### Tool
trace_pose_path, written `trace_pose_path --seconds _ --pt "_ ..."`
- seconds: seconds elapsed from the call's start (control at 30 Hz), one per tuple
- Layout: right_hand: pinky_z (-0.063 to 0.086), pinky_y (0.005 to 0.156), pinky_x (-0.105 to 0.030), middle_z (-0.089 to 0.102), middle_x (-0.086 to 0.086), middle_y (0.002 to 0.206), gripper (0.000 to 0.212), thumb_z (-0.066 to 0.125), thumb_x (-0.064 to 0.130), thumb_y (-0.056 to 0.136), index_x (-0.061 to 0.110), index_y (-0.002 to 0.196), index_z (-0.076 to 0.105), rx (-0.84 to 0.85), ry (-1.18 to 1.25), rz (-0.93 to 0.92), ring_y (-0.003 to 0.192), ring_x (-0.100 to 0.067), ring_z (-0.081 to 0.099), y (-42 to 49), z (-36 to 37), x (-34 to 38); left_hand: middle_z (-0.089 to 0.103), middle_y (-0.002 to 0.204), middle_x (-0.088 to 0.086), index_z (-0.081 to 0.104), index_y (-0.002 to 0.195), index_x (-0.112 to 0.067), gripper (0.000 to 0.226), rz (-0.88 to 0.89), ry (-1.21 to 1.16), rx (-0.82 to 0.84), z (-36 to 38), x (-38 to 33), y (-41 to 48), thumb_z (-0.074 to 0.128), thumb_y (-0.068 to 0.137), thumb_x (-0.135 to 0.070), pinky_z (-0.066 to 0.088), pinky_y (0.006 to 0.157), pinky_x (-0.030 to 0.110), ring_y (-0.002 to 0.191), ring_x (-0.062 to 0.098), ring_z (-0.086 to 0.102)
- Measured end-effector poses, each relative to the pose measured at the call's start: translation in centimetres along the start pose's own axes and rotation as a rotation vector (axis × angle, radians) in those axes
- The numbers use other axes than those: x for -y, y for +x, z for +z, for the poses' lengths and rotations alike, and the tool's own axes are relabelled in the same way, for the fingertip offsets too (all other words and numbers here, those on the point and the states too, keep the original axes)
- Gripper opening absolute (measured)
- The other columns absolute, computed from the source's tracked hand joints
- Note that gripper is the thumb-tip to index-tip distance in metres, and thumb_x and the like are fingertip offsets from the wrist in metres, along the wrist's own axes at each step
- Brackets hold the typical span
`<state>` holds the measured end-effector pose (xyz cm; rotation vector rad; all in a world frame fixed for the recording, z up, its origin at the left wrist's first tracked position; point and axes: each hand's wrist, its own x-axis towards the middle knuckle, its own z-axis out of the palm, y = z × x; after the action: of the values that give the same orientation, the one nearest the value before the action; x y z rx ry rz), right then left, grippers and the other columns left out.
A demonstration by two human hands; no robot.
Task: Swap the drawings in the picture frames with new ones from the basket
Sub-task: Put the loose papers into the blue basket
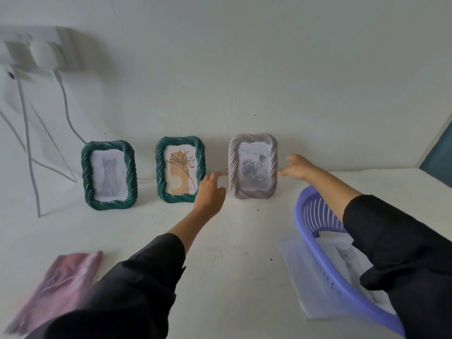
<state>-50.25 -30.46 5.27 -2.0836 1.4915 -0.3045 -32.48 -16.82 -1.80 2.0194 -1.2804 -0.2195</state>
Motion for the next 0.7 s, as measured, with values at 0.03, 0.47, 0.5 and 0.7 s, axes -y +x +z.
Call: trace_pose_path --seconds 0.03,0.47,0.5,0.7 --pt "0.036 0.103 -0.033 0.036 -0.018 0.146 0.071 0.065 0.019 0.083 -0.002 0.141 0.028 -0.044 -0.004 -0.020 0.132 -0.032 0.040 -0.8 -0.3 0.3 0.047 0.137 0.011 0.044 0.134 -0.010 0.044 0.014 -0.025 -0.038 -0.5 0.0 -0.5 0.045 0.090 -0.004 0.040 0.099 0.033 0.125 0.024 0.045" --pt "0.029 0.105 -0.028 0.035 -0.009 0.149 0.059 0.055 0.018 0.088 0.010 0.142 0.032 -0.161 -0.018 -0.263 0.136 -0.024 0.034 -14.6 -0.2 2.2 0.060 0.104 0.010 0.061 0.108 -0.005 0.028 0.033 -0.340 -0.244 1.1 -2.3 -9.2 0.048 0.084 0.003 0.044 0.076 0.025 0.086 0.016 0.051" --pt "0.030 0.103 -0.028 0.035 -0.010 0.148 0.057 0.054 0.018 0.089 0.009 0.141 0.033 -0.138 -0.041 -0.262 0.135 -0.024 0.035 -15.8 -0.2 1.7 0.060 0.102 0.009 0.063 0.106 -0.006 0.026 0.005 -0.311 -0.189 1.7 -2.7 -10.1 0.049 0.085 0.000 0.041 0.074 0.022 0.084 0.016 0.052" --pt "0.032 0.104 -0.031 0.034 -0.009 0.147 0.063 0.053 0.032 0.091 0.012 0.143 0.027 0.025 -0.122 -0.174 0.134 -0.025 0.037 -19.8 0.0 -4.0 0.061 0.103 0.033 0.061 0.088 0.014 0.033 -0.181 -0.012 0.255 5.7 -6.0 -14.9 0.050 0.084 -0.017 0.046 0.078 0.038 0.101 0.043 0.055"
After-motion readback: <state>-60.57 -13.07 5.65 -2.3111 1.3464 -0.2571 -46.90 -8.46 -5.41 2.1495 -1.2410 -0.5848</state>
